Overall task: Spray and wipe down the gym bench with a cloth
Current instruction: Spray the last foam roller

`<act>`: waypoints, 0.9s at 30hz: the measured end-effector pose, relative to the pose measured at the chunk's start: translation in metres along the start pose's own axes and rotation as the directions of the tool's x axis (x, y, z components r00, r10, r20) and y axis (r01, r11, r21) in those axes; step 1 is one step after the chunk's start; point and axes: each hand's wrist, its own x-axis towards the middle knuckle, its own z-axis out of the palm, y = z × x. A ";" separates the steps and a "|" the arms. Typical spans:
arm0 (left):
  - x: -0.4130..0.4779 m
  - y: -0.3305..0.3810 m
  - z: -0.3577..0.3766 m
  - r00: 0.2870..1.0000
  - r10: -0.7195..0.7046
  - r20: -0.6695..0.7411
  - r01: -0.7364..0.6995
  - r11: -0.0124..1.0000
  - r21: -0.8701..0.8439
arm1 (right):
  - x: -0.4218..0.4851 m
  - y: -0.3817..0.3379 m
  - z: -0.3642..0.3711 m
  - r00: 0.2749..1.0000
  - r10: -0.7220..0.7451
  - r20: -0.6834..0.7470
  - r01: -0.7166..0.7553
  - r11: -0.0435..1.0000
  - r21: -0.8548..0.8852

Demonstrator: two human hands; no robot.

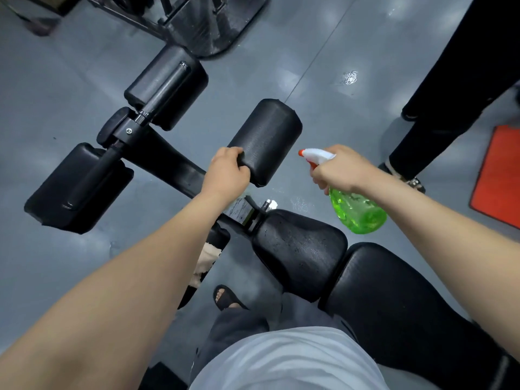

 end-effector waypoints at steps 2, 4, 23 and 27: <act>-0.002 0.003 0.004 1.000 -0.004 -0.019 0.004 0.999 0.032 | -0.006 0.003 0.000 1.000 0.023 -0.005 -0.023 0.999 -0.026; -0.003 0.005 0.009 1.000 0.011 -0.029 -0.008 0.997 0.081 | -0.009 0.007 -0.001 0.998 0.051 -0.032 -0.052 0.998 -0.028; 0.053 -0.021 -0.006 0.980 -0.193 0.056 0.192 0.981 0.016 | -0.009 -0.007 -0.013 0.994 0.013 -0.107 -0.007 0.998 0.056; 0.064 -0.031 -0.009 0.980 -0.189 -0.059 0.186 0.981 -0.060 | -0.015 -0.003 -0.006 1.000 -0.022 0.000 0.022 1.000 0.018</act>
